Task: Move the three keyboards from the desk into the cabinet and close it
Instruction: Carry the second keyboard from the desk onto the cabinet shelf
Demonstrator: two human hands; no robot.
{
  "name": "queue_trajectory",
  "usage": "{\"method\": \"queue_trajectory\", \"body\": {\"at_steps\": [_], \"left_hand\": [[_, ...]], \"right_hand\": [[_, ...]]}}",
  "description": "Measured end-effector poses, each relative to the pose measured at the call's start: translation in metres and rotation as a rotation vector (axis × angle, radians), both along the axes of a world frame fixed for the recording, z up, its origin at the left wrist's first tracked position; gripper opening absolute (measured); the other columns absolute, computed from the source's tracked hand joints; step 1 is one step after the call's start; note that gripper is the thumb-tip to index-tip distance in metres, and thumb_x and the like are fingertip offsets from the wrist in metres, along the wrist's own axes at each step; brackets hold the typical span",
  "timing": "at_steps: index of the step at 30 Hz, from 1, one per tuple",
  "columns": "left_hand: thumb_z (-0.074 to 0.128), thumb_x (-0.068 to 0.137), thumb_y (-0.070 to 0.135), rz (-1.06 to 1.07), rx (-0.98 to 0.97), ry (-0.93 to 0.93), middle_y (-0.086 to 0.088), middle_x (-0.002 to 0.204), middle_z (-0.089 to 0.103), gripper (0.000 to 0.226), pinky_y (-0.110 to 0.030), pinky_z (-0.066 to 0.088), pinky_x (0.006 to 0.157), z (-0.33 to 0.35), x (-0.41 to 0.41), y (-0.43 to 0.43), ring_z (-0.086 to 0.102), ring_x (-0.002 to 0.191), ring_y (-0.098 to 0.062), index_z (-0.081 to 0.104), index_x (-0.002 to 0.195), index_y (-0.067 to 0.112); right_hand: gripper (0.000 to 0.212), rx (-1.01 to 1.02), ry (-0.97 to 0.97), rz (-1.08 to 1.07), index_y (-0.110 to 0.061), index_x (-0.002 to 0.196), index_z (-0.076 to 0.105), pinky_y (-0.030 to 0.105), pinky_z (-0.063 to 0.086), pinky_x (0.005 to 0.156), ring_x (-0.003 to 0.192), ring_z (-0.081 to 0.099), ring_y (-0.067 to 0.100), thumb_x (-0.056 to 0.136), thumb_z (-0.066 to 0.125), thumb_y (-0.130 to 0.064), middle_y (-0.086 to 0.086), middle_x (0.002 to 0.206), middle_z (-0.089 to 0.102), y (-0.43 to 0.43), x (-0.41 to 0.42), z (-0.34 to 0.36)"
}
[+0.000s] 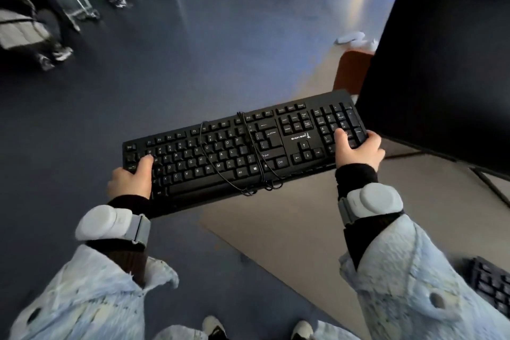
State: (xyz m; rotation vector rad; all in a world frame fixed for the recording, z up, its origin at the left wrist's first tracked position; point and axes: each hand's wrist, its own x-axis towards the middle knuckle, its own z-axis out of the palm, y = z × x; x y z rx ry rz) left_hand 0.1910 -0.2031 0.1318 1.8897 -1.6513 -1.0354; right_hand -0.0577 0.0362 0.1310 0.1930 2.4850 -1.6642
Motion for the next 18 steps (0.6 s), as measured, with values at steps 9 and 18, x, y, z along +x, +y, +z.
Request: {"method": "queue_trajectory", "body": {"at_steps": [9, 18], "left_hand": [[0.05, 0.078, 0.056, 0.192, -0.051, 0.1, -0.02, 0.119, 0.061, 0.067, -0.043, 0.046, 0.091, 0.016, 0.165, -0.111, 0.058, 0.105, -0.039, 0.055, 0.117, 0.002], [0.047, 0.082, 0.055, 0.405, -0.072, 0.063, -0.023, 0.131, 0.054, 0.072, -0.045, 0.044, 0.098, 0.022, 0.297, -0.204, 0.054, 0.115, -0.041, 0.05, 0.129, 0.001]], "right_hand": [[0.068, -0.017, 0.02, 0.248, -0.01, 0.136, 0.036, 0.04, 0.035, 0.102, 0.12, 0.046, 0.038, 0.08, 0.061, -0.04, 0.021, 0.136, 0.038, -0.183, 0.109, 0.016], [0.068, -0.005, 0.045, 0.485, -0.009, 0.135, 0.036, 0.04, 0.035, 0.1, 0.122, 0.044, 0.038, 0.081, 0.061, -0.042, 0.022, 0.137, 0.038, -0.35, 0.211, 0.02]]}}
